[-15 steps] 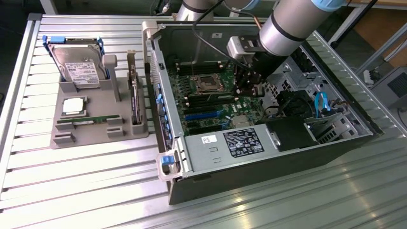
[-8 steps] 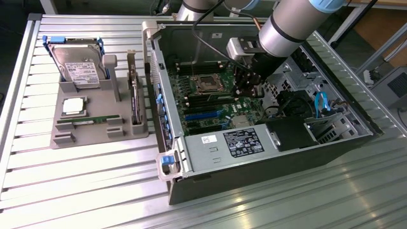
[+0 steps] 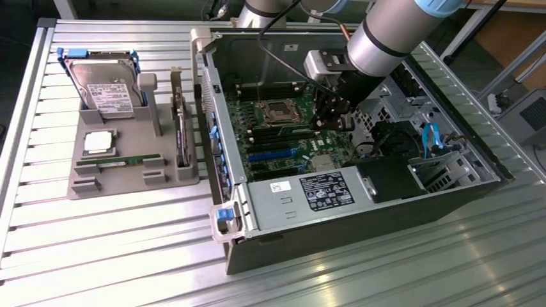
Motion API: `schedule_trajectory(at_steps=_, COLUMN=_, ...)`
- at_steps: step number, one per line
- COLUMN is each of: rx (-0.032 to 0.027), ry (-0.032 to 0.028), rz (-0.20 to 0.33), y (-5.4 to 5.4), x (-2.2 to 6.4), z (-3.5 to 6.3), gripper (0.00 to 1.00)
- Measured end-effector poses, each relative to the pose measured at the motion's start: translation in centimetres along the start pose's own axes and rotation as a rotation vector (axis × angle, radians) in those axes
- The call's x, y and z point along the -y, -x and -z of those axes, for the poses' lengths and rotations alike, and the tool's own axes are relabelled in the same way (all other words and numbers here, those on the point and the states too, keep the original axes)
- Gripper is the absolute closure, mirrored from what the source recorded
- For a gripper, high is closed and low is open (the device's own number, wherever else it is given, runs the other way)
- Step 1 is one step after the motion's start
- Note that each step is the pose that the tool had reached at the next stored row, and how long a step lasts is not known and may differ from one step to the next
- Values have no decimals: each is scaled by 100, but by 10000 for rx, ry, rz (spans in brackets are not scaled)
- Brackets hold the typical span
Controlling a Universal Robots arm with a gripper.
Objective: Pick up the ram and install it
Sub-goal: 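Insert the ram into the slot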
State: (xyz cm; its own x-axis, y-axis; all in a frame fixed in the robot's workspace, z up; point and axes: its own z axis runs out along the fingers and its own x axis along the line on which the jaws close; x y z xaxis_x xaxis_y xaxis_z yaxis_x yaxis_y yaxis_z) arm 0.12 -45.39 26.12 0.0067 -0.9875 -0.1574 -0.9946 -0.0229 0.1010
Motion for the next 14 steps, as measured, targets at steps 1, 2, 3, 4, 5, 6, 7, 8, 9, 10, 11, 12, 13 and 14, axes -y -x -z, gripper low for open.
schedule_trajectory(at_steps=1, rx=0, ry=0, rz=0, y=0, x=0, z=0, gripper=88)
schedule_trajectory(at_steps=2, rx=0, ry=0, rz=0, y=0, x=0, z=0, gripper=88)
schedule_trajectory(at_steps=3, rx=-2, ry=1, rz=0, y=0, x=0, z=-1, gripper=88)
schedule_trajectory(at_steps=4, rx=-2, ry=1, rz=0, y=0, x=0, z=-1, gripper=88)
schedule_trajectory(at_steps=5, rx=-2, ry=1, rz=0, y=-1, x=0, z=-2, gripper=88)
schedule_trajectory(at_steps=6, rx=-2, ry=0, rz=1, y=-1, x=0, z=-3, gripper=88)
schedule_trajectory(at_steps=7, rx=0, ry=0, rz=1, y=-1, x=0, z=-5, gripper=88)
schedule_trajectory(at_steps=8, rx=0, ry=0, rz=1, y=-1, x=0, z=-8, gripper=88)
schedule_trajectory(at_steps=9, rx=1, ry=0, rz=0, y=-2, x=-1, z=-10, gripper=88)
schedule_trajectory(at_steps=10, rx=0, ry=0, rz=-1, y=-2, x=-4, z=-12, gripper=88)
schedule_trajectory(at_steps=11, rx=-1, ry=0, rz=-1, y=-2, x=-14, z=-14, gripper=88)
schedule_trajectory(at_steps=12, rx=0, ry=0, rz=0, y=-2, x=-24, z=-17, gripper=88)
schedule_trajectory(at_steps=13, rx=0, ry=0, rz=1, y=-2, x=-41, z=-20, gripper=88)
schedule_trajectory(at_steps=14, rx=3, ry=-1, rz=1, y=13, x=-224, z=-61, gripper=88)
